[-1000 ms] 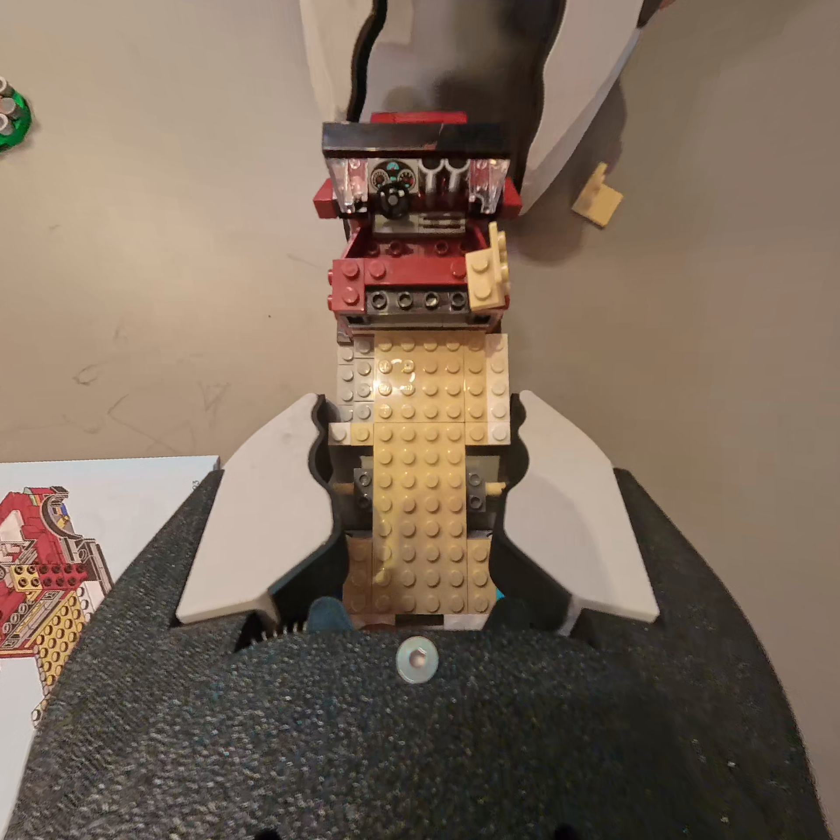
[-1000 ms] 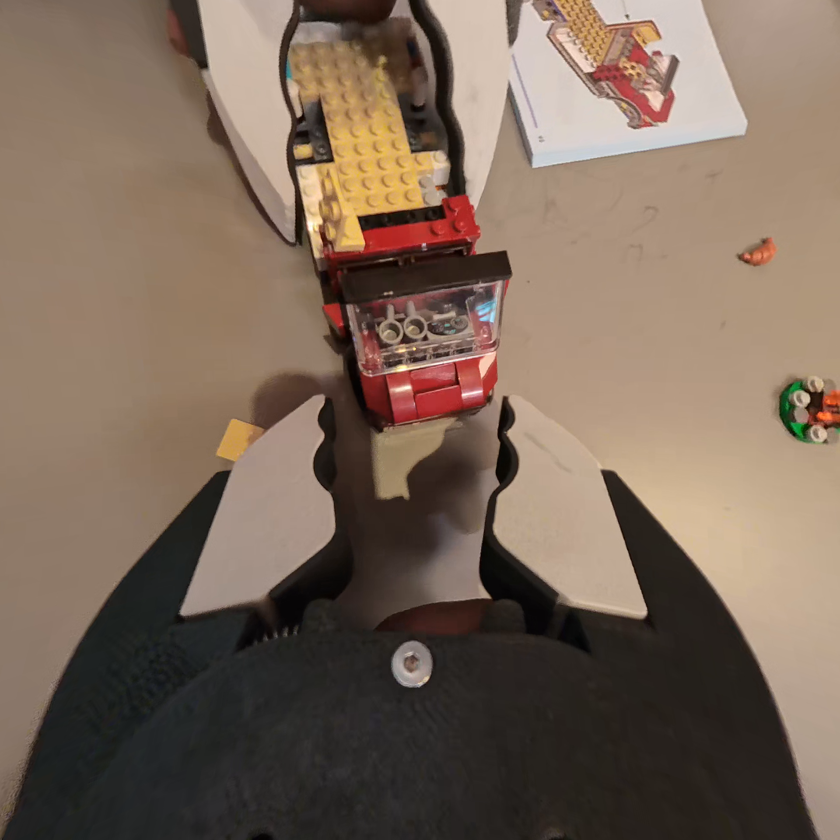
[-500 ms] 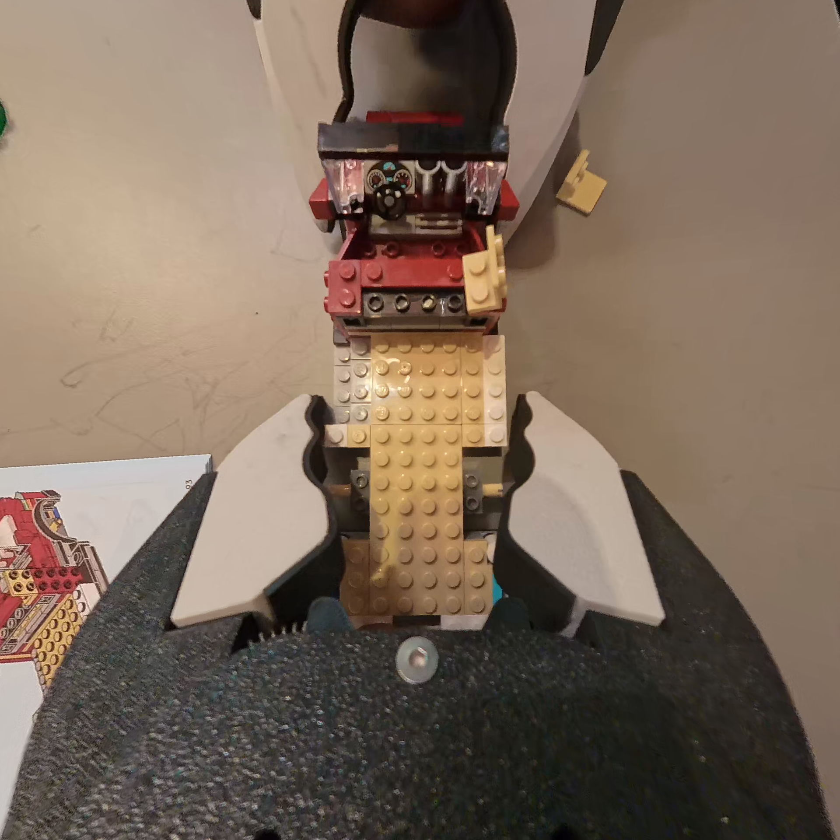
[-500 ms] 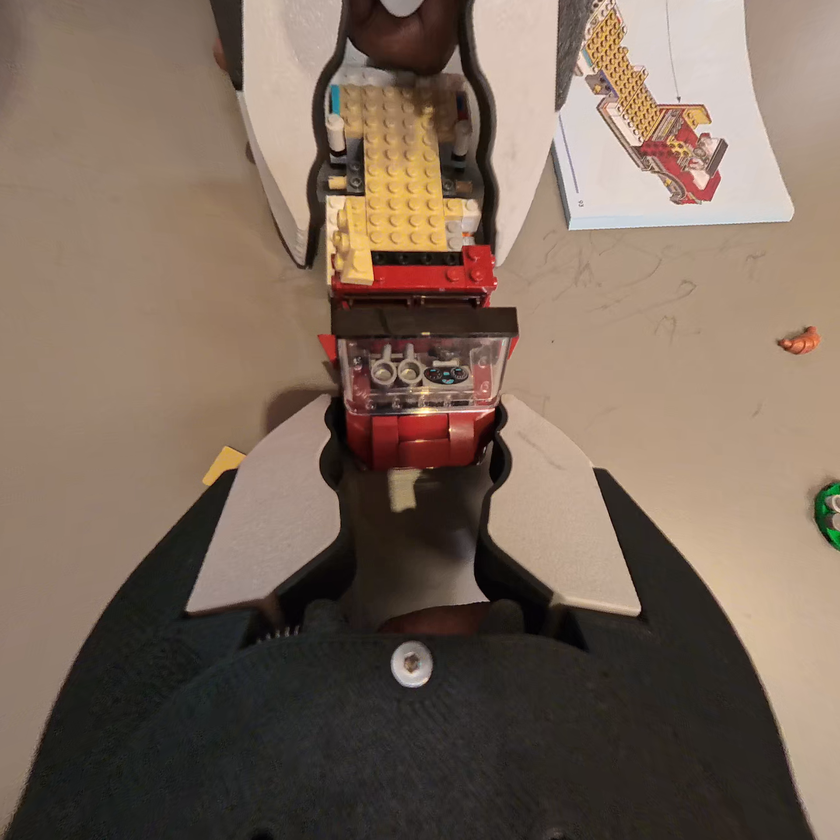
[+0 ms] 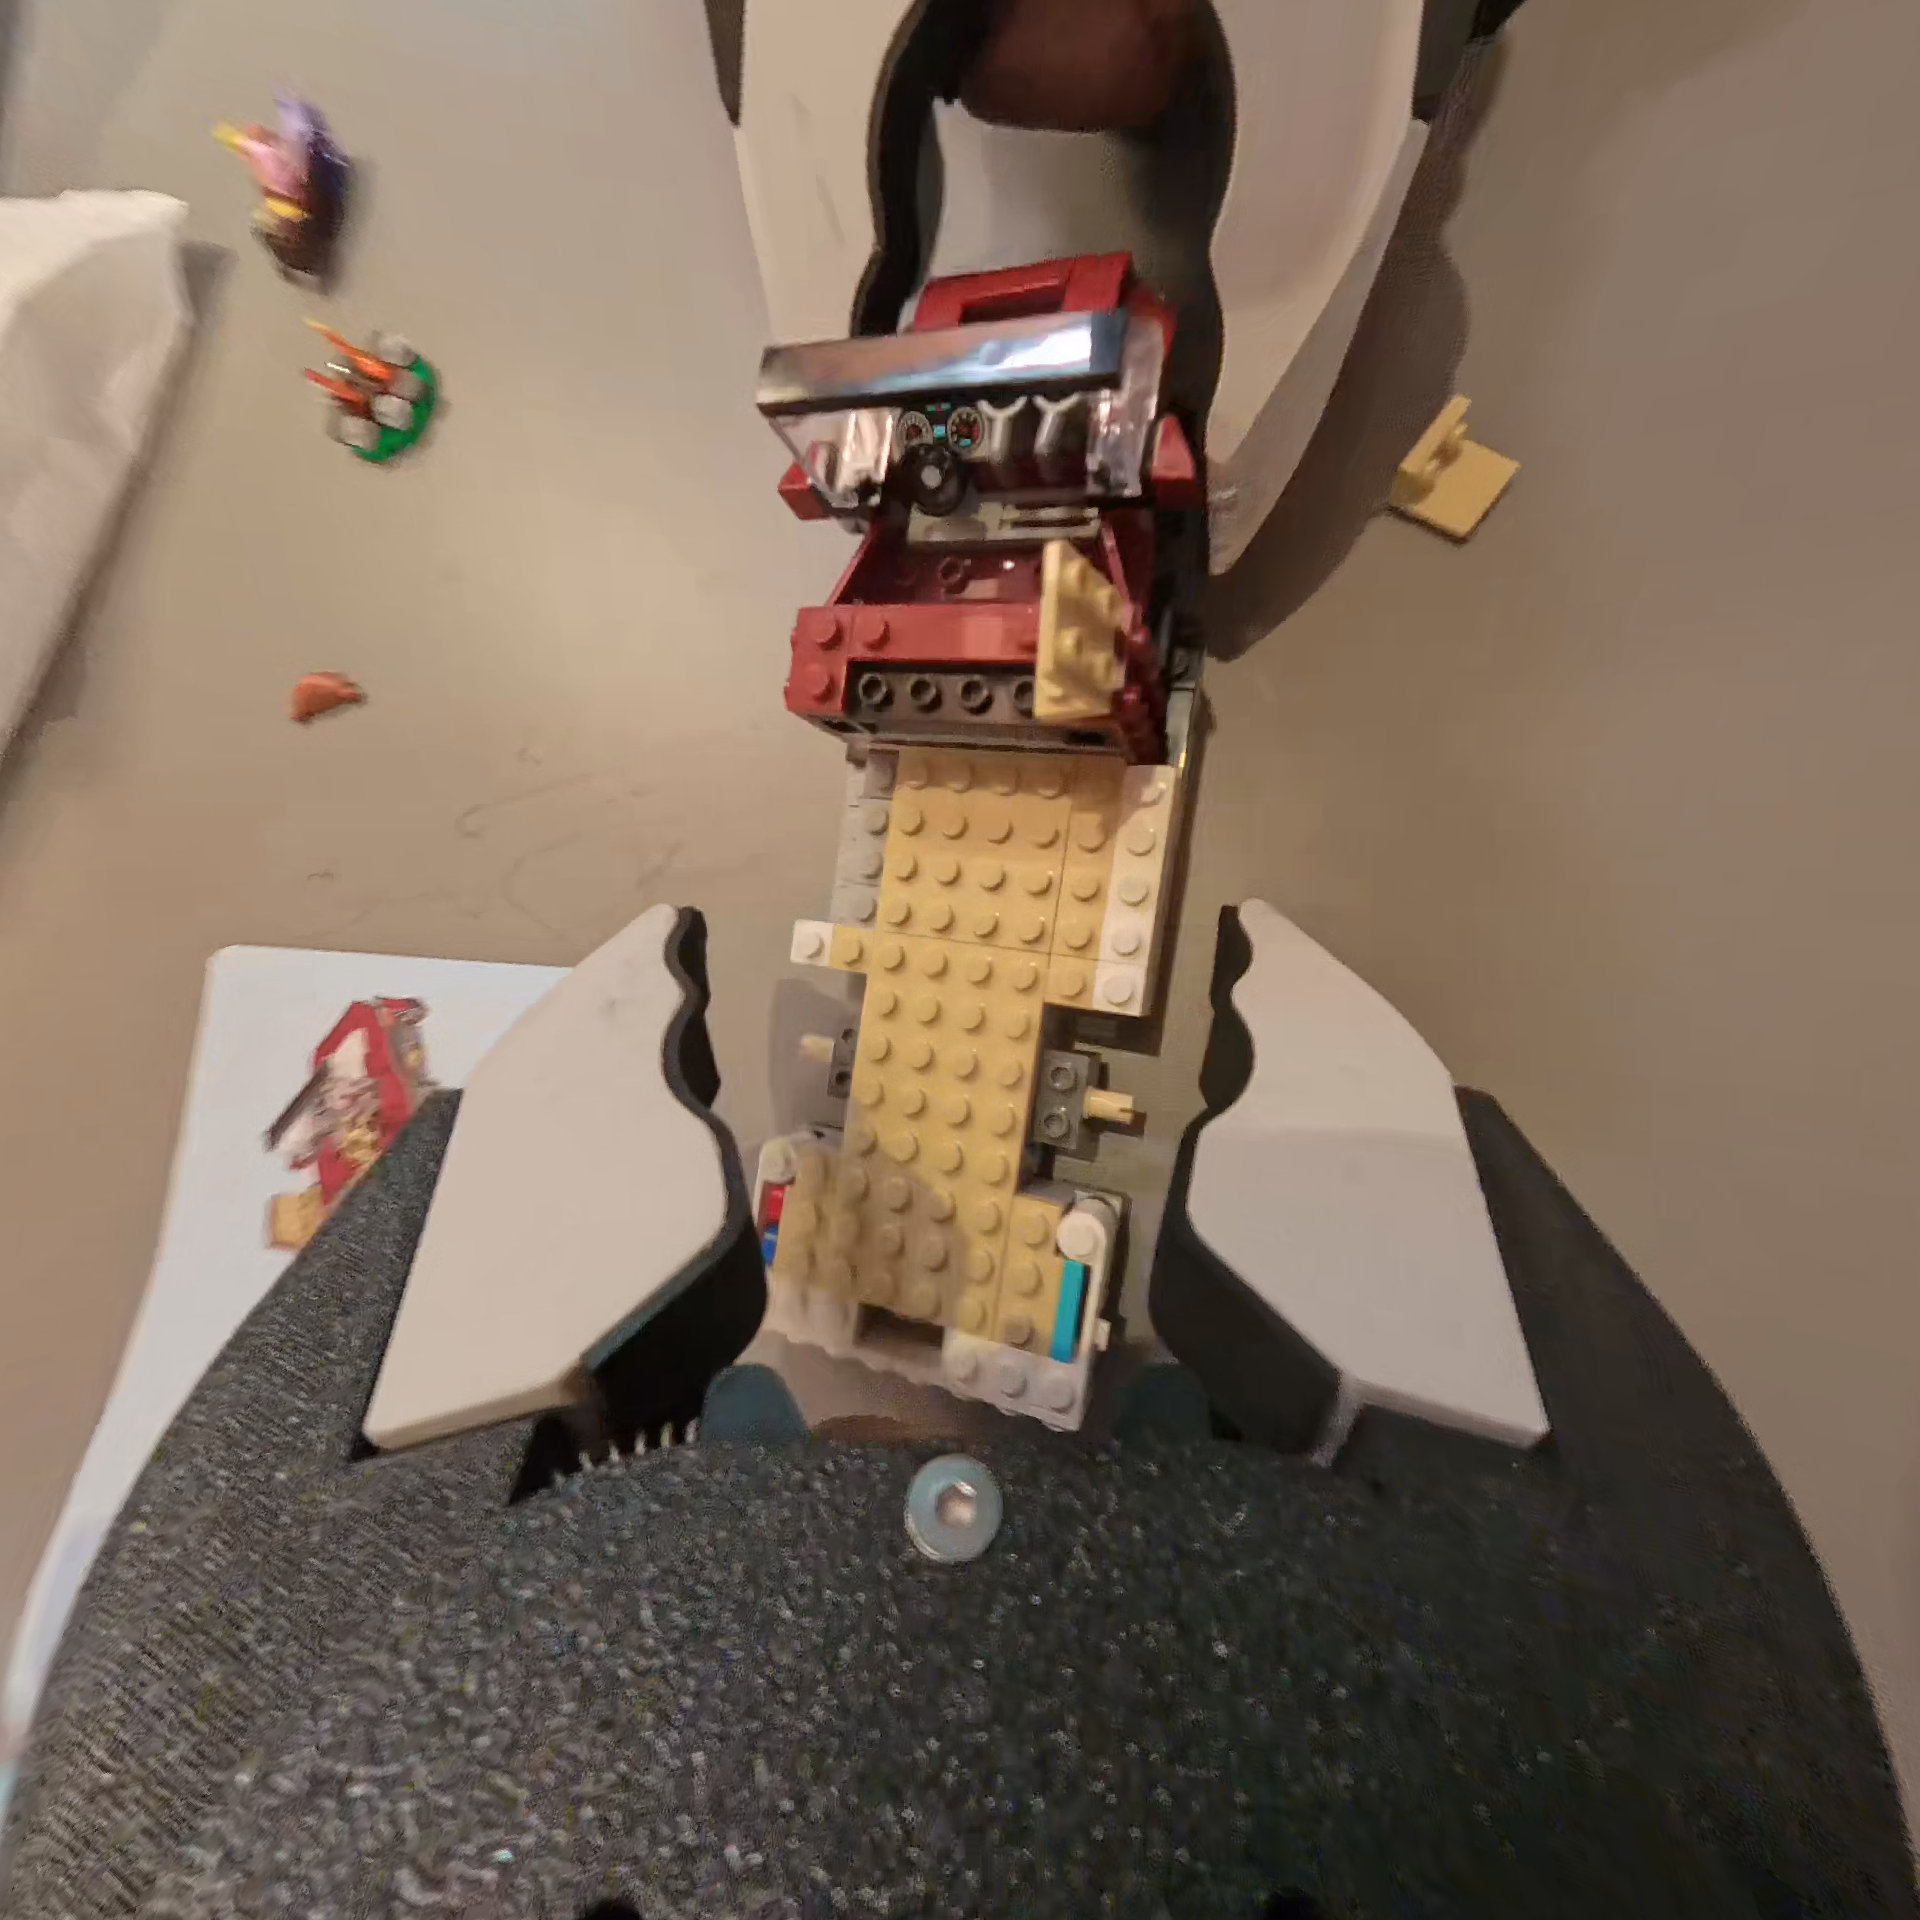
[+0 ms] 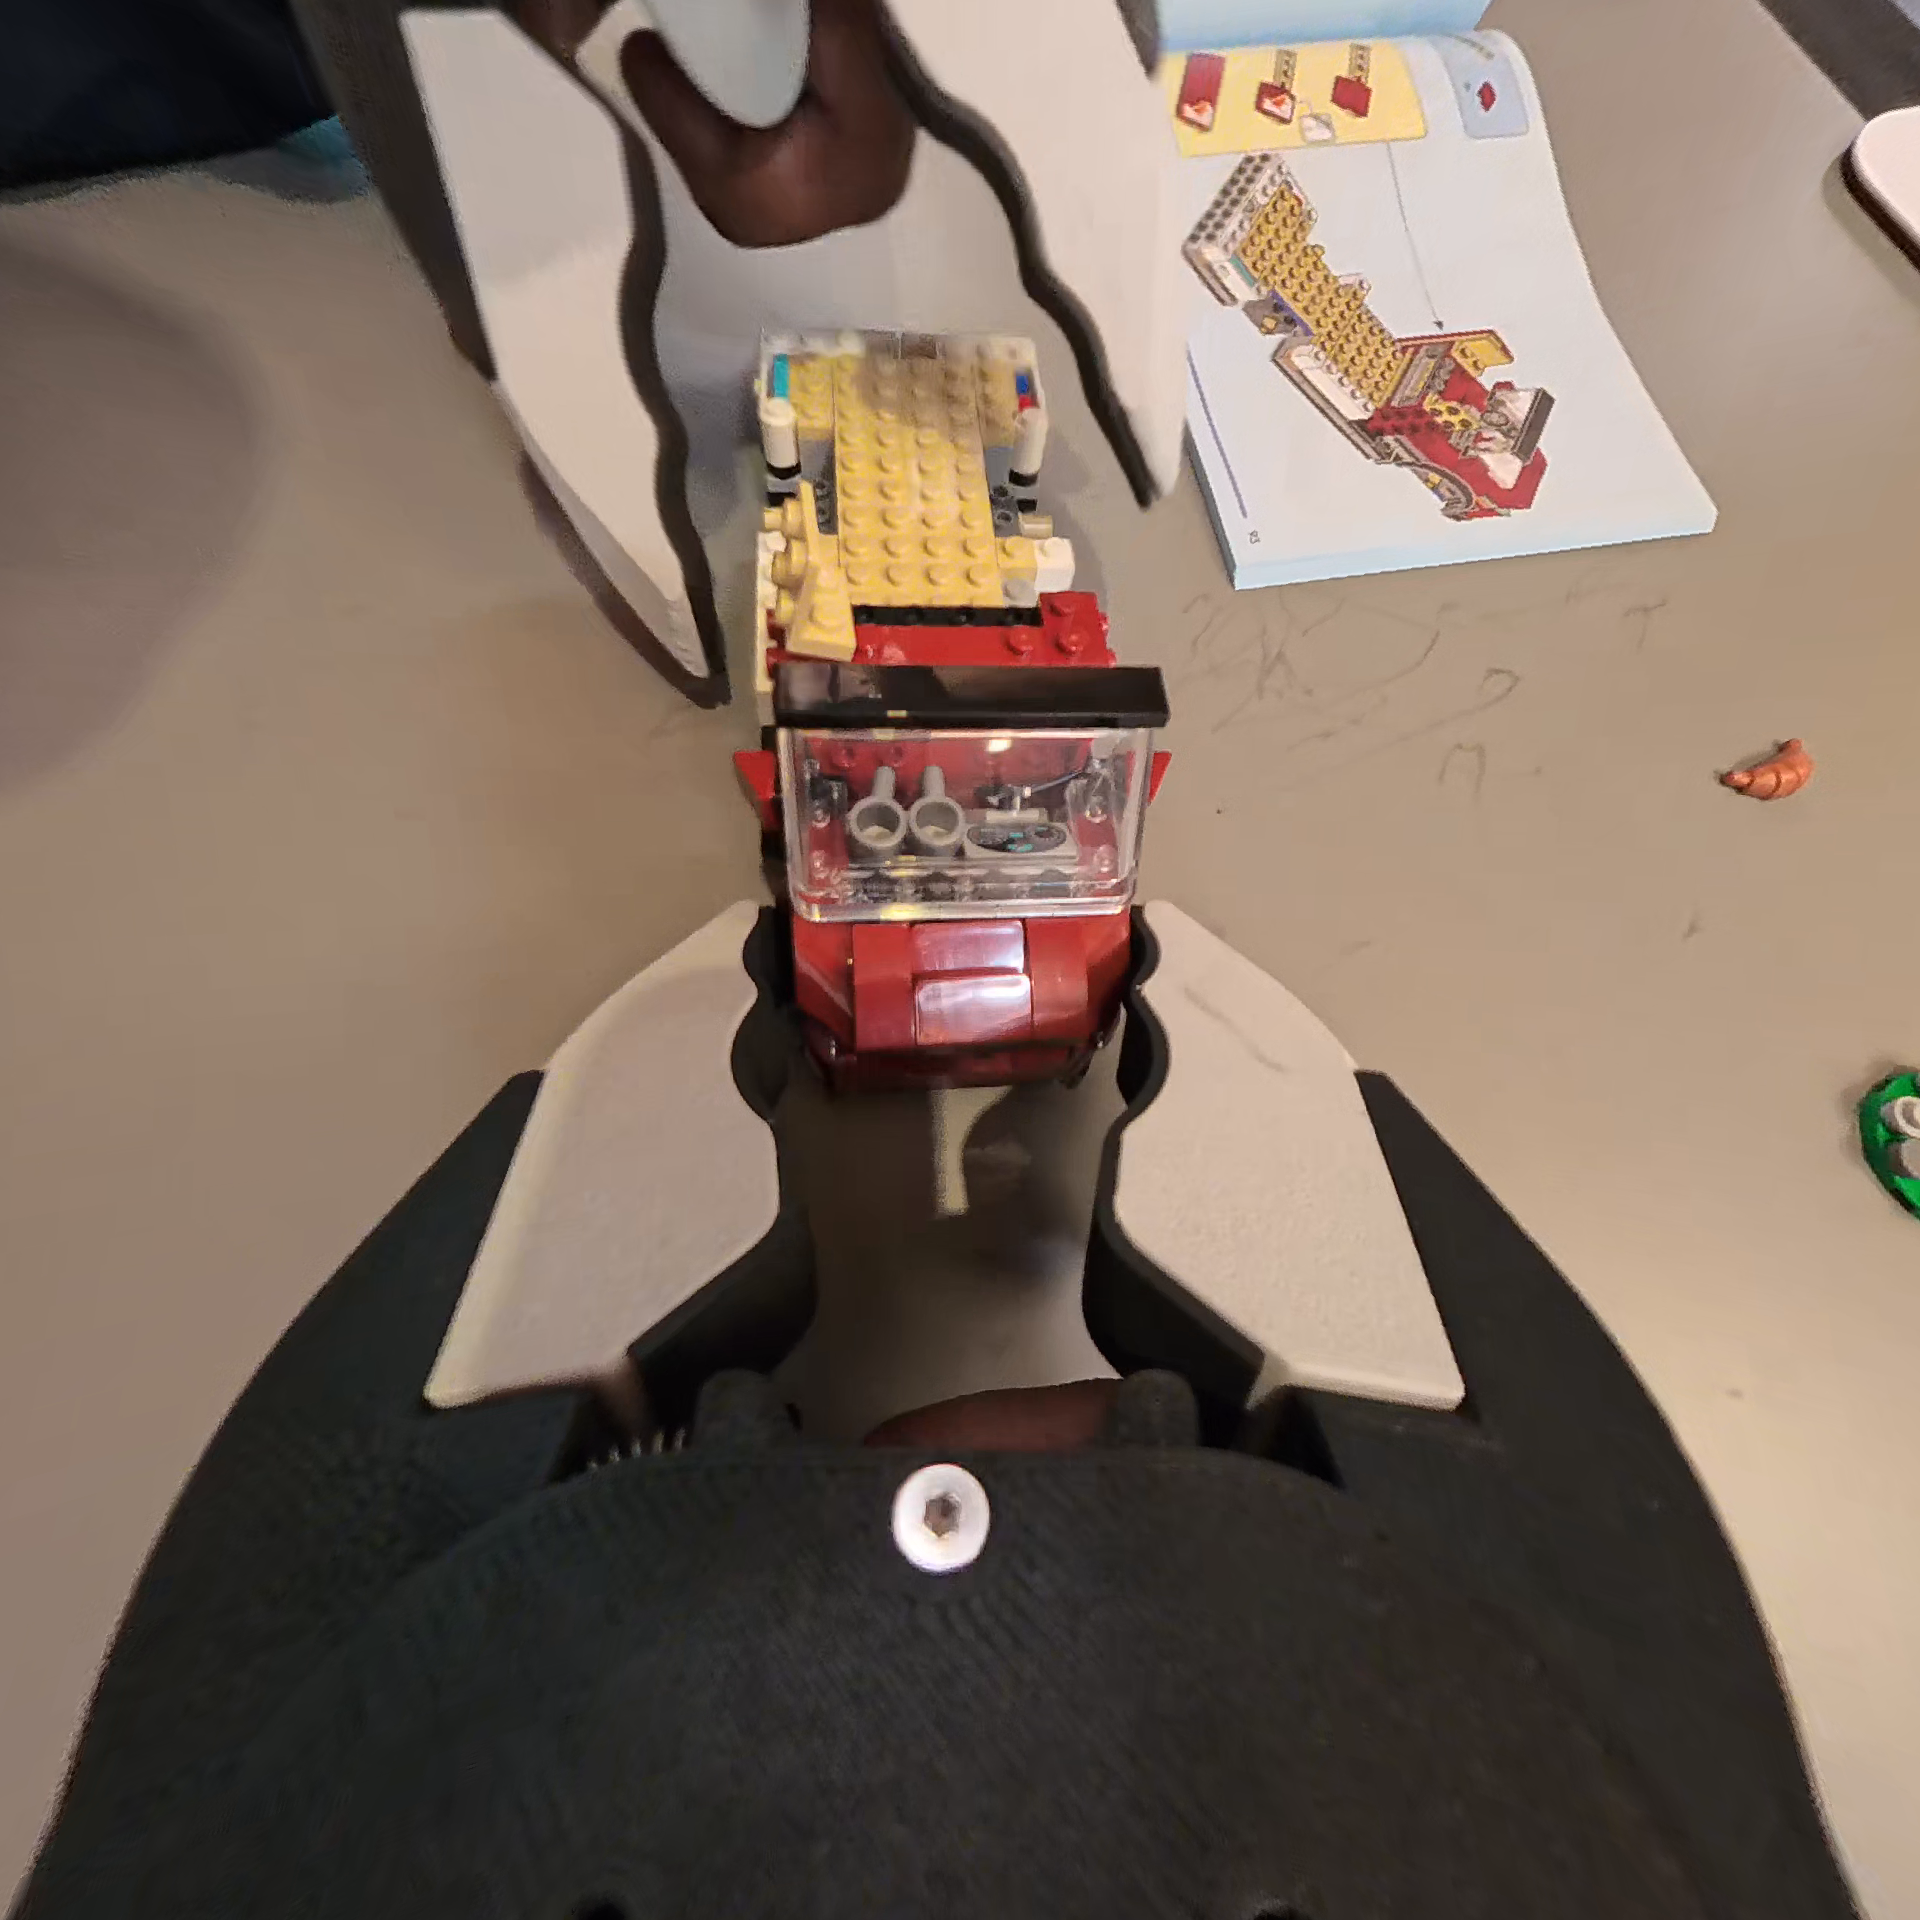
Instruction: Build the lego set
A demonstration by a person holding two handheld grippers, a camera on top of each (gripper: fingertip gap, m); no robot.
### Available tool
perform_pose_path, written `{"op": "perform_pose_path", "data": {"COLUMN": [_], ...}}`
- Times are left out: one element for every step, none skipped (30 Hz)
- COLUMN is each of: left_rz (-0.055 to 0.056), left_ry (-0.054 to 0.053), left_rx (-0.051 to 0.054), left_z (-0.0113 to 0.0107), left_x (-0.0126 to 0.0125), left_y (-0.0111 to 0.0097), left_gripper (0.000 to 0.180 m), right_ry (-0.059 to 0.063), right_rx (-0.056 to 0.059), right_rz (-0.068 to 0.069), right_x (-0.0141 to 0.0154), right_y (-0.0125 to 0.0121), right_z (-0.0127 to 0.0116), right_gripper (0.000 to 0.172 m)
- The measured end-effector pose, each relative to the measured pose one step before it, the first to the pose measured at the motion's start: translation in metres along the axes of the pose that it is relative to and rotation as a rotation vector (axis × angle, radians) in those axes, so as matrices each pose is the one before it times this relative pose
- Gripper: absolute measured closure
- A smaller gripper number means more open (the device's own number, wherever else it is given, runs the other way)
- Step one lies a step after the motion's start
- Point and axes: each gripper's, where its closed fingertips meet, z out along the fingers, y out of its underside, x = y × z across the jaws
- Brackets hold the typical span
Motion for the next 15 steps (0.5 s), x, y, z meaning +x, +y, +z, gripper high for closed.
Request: {"op": "perform_pose_path", "data": {"left_rz": [0.0186,0.0201,0.0238,0.0267,0.0169,0.0158,0.0203,0.023,0.0196,0.0129,0.0117,0.0114,0.0126,0.0123,0.0137], "left_ry": [-0.0627,-0.0579,-0.0533,-0.0425,-0.0432,-0.048,-0.0469,-0.042,-0.0391,-0.0377,-0.0238,-0.0203,-0.0194,-0.0189,-0.0167], "left_rx": [0.0051,-0.0015,-0.0087,-0.0127,0.0068,0.0001,-0.0048,-0.0032,-0.0029,-0.0081,-0.0021,0.001,-0.0033,-0.0094,-0.0104], "left_z": [-0.00215,-0.00139,-0.00058,0.00015,-0.0008,-0.00059,-0.00029,0.00028,0.00104,0.00194,0.00203,0.00176,0.00169,0.00185,0.00138], "left_x": [-0.00117,0.00008,0.00123,0.00252,0.00089,-0.00111,-0.00218,-0.00231,-0.00223,-0.0027,-0.00076,-0.00013,-0.00129,-0.00106,-0.0005], "left_y": [-0.00034,0.0002,0.00065,0.00118,-0.00192,-0.00137,-0.0006,-0.00109,-0.00107,-0.00039,-0.00128,-0.00244,-0.00153,-0.00082,0.0001], "left_gripper": [0.088,0.088,0.088,0.088,0.093,0.094,0.095,0.096,0.096,0.099,0.102,0.103,0.104,0.105,0.108], "right_ry": [0.0032,0.0017,0.0001,-0.0017,-0.0019,-0.0006,-0.001,-0.0004,-0.0004,-0.001,-0.0032,-0.0024,0.0056,0.0105,0.0083], "right_rx": [0.0028,0.0018,0.0018,0.0026,0.0034,0.0058,0.0047,0.0039,0.0051,0.0066,0.0063,0.0063,0.0019,0.0014,0.0036], "right_rz": [0.0057,0.0034,0.0035,0.0054,0.0078,0.0084,0.0074,0.0083,0.0101,0.0131,0.0135,0.0127,0.0096,0.0062,0.0071], "right_x": [0.00075,0.00045,0.00015,0.00006,0.00019,0.00034,0.00036,0.00032,0.00037,0.00034,0.00014,0.00009,0.00144,0.00234,0.00227], "right_y": [-0.00028,-0.00012,-0.00031,-0.00035,-0.00053,-0.00088,-0.00074,-0.00072,-0.00086,-0.00108,-0.00111,-0.00085,-0.0002,0.00003,-0.00015], "right_z": [-0.00019,0.00001,-0.00009,-0.0001,-0.0001,-0.00023,-0.00031,-0.00027,-0.00023,0.00005,0.00007,0.00022,-0.00006,-0.00034,-0.00069], "right_gripper": [0.109,0.109,0.109,0.109,0.109,0.109,0.109,0.109,0.109,0.109,0.109,0.109,0.109,0.109,0.109]}}
